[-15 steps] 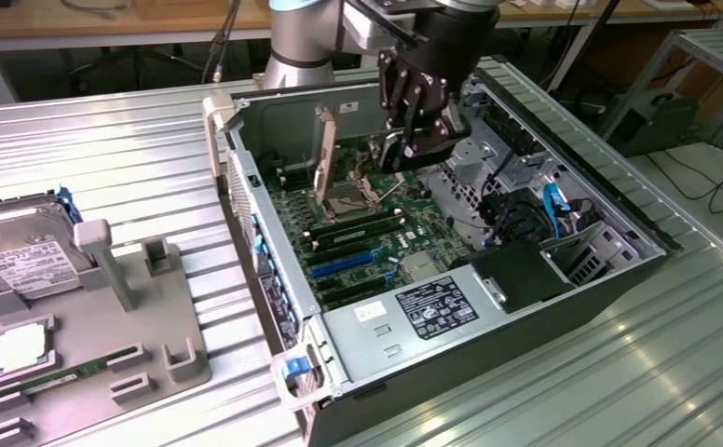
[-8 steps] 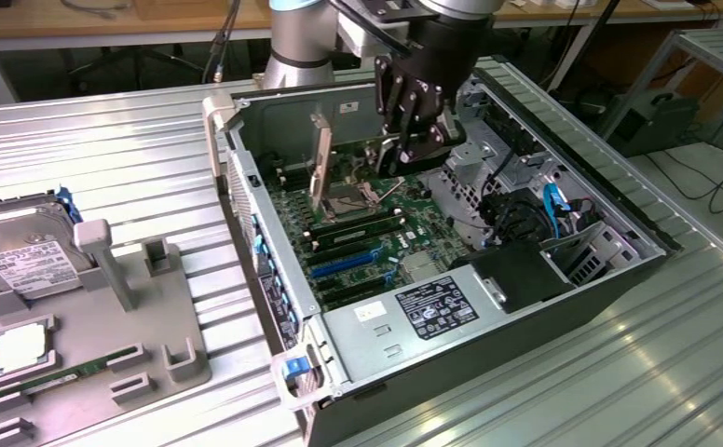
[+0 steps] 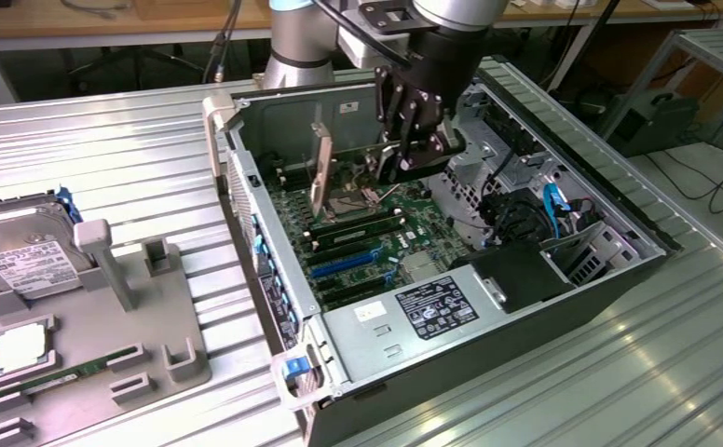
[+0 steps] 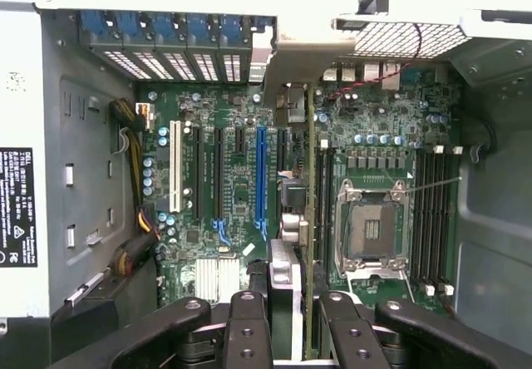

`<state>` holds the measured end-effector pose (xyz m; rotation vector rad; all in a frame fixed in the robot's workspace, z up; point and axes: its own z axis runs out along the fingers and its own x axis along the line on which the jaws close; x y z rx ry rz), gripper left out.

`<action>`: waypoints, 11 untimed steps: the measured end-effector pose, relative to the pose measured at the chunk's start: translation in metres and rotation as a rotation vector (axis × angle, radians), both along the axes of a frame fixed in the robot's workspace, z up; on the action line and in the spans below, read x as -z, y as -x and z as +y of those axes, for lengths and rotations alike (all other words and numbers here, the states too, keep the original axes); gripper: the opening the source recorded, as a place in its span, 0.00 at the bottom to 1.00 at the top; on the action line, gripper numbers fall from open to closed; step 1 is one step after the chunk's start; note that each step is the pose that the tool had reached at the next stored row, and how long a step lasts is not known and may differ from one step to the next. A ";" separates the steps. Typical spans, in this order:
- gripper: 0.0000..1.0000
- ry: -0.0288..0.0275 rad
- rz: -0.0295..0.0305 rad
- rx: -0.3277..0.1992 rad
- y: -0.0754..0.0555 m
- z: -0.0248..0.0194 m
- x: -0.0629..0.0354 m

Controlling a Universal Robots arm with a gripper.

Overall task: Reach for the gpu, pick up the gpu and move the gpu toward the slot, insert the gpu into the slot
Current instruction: 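Insert the gpu into the slot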

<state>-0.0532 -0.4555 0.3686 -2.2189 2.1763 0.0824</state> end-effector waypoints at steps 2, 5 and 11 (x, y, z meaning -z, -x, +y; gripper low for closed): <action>0.28 0.0000 0.0000 0.000 0.000 0.0000 0.0013; 0.28 -0.0001 0.0000 0.000 0.001 0.0000 0.0040; 0.28 0.0003 -0.0147 0.000 0.002 -0.0005 0.0088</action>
